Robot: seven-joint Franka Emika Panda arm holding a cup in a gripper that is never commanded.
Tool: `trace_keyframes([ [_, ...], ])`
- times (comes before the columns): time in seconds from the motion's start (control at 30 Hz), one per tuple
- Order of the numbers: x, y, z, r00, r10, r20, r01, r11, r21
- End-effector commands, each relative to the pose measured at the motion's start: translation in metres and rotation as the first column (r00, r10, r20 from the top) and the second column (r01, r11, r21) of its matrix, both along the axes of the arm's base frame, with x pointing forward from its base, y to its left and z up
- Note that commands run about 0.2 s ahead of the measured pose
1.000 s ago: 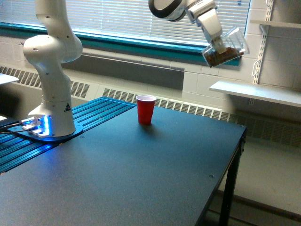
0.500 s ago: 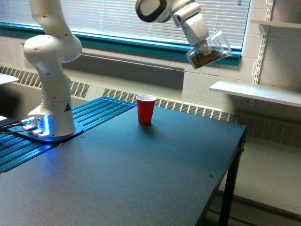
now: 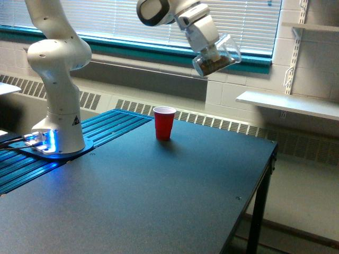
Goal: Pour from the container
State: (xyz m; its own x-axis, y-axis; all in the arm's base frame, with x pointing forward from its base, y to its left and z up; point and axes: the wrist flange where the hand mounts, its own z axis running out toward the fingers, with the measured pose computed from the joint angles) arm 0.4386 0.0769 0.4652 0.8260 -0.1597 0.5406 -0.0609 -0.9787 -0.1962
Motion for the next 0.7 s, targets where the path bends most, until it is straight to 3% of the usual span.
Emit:
trace_keyframes([
  [0.03, -0.024, 0.004, -0.004, 0.993, 0.119, 0.006, -0.118, 0.992, -0.051],
  [0.7, -0.087, 0.009, -0.023, 0.960, 0.274, -0.049, -0.277, 0.957, -0.089],
])
